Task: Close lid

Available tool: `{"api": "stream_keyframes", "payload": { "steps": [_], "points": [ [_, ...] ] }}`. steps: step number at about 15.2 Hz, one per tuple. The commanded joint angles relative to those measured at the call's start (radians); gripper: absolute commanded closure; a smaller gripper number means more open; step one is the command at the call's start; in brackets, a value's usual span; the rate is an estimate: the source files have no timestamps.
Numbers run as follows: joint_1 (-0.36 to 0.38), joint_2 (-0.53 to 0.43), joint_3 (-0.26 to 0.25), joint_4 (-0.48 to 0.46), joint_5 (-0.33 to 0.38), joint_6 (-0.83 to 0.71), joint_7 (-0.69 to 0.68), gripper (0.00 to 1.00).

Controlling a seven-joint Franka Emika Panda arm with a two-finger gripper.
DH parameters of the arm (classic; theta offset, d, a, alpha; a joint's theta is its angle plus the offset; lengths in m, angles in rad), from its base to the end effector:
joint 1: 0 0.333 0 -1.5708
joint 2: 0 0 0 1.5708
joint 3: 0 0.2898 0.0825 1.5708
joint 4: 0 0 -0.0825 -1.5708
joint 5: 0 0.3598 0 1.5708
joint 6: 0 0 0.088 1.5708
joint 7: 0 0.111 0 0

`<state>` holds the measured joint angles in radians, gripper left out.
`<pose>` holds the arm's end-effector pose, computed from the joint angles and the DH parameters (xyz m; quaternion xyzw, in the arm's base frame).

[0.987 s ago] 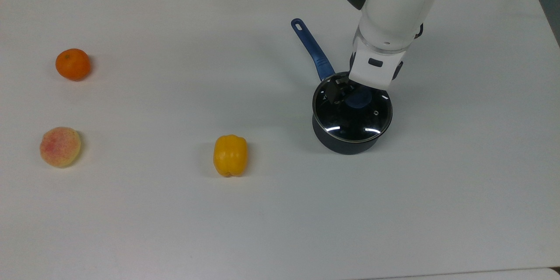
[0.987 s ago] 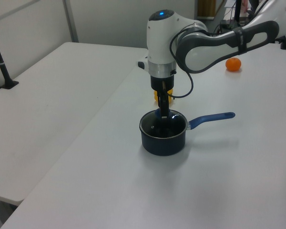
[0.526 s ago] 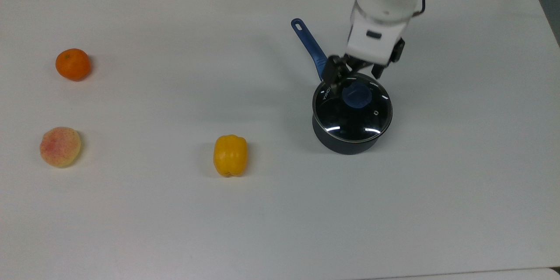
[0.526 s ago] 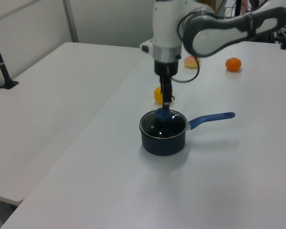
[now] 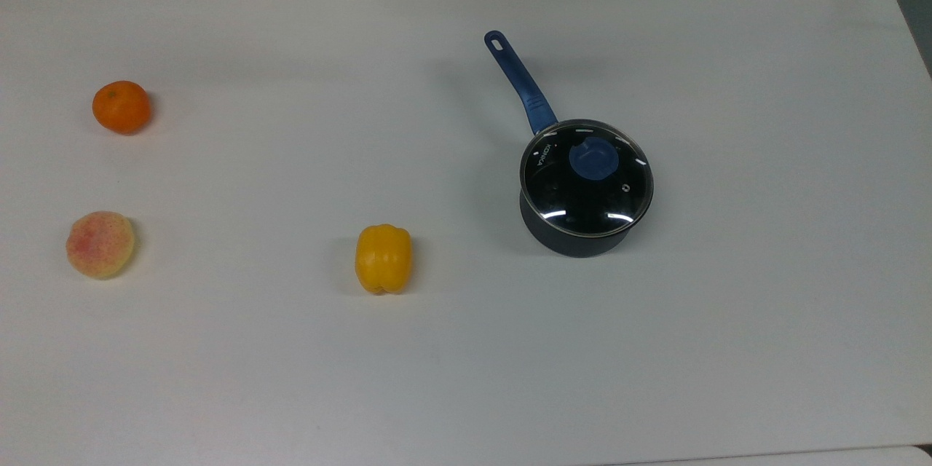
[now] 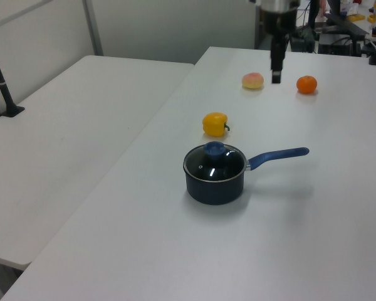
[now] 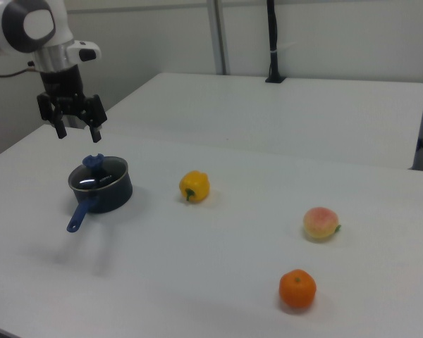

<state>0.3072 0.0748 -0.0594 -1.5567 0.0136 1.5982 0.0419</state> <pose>0.5348 0.1380 0.5626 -0.9946 -0.1025 0.0171 0.0021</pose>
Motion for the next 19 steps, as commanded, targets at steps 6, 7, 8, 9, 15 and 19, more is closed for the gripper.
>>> {"api": "stream_keyframes", "payload": {
  "steps": [6,7,8,9,15,19],
  "points": [
    [-0.207,-0.176,0.098,-0.167,0.045,-0.04,0.047,0.0],
    [-0.217,-0.179,0.105,-0.172,0.045,-0.014,0.044,0.0],
    [-0.221,-0.173,0.105,-0.174,0.045,0.02,0.039,0.0],
    [-0.224,-0.165,0.105,-0.174,0.045,0.058,0.029,0.0],
    [-0.258,-0.15,0.104,-0.169,0.042,0.135,-0.08,0.0],
    [-0.26,-0.15,0.105,-0.168,0.042,0.134,-0.08,0.0]
  ]
}}
